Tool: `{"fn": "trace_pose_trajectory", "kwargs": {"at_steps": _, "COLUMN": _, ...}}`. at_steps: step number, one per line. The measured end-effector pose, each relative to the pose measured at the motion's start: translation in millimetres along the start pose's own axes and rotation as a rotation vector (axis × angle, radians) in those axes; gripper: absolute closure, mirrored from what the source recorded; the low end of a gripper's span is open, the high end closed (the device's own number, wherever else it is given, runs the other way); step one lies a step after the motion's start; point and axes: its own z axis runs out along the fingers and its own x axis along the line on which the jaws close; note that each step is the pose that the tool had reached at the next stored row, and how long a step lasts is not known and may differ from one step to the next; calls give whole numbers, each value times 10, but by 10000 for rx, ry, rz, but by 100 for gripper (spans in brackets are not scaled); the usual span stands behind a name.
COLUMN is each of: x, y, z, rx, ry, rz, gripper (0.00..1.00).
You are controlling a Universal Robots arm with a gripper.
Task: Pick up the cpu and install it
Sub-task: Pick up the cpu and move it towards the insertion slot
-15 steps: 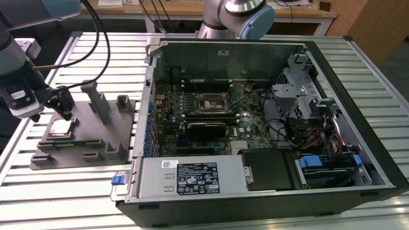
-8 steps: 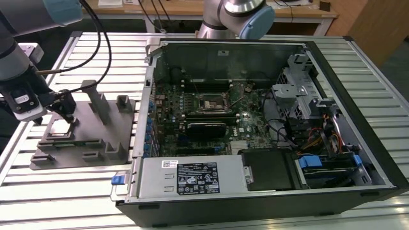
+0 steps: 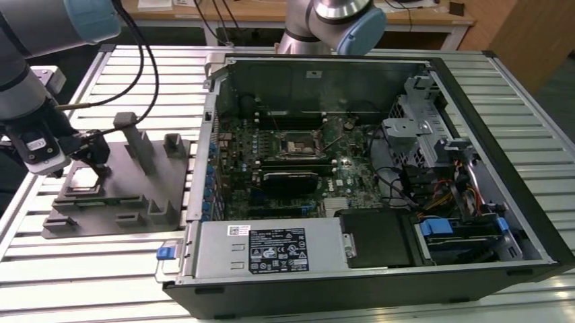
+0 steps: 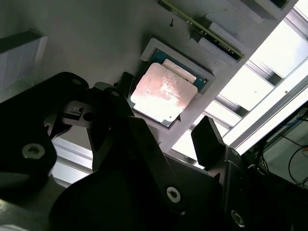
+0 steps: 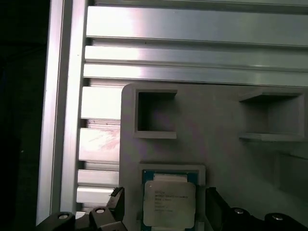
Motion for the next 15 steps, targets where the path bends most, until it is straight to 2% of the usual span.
{"fn": "trace_pose_trajectory", "kwargs": {"at_steps": 8, "x": -14, "y": -3, "z": 59, "rx": 1, "ry": -3, "rz": 0, "gripper": 25}}
{"fn": "trace_pose_trajectory", "kwargs": {"at_steps": 9, "x": -14, "y": -4, "z": 62, "rx": 2, "ry": -7, "rz": 0, "gripper": 32}}
{"fn": "trace_pose_trajectory", "kwargs": {"at_steps": 10, "x": -14, "y": -4, "z": 63, "rx": 3, "ry": -9, "rz": -1, "gripper": 32}}
{"fn": "trace_pose_trajectory", "kwargs": {"at_steps": 11, "x": -15, "y": -4, "z": 64, "rx": 3, "ry": -14, "rz": -1, "gripper": 38}}
{"fn": "trace_pose_trajectory", "kwargs": {"at_steps": 15, "x": -14, "y": -10, "z": 69, "rx": 21, "ry": -29, "rz": -1, "gripper": 38}}
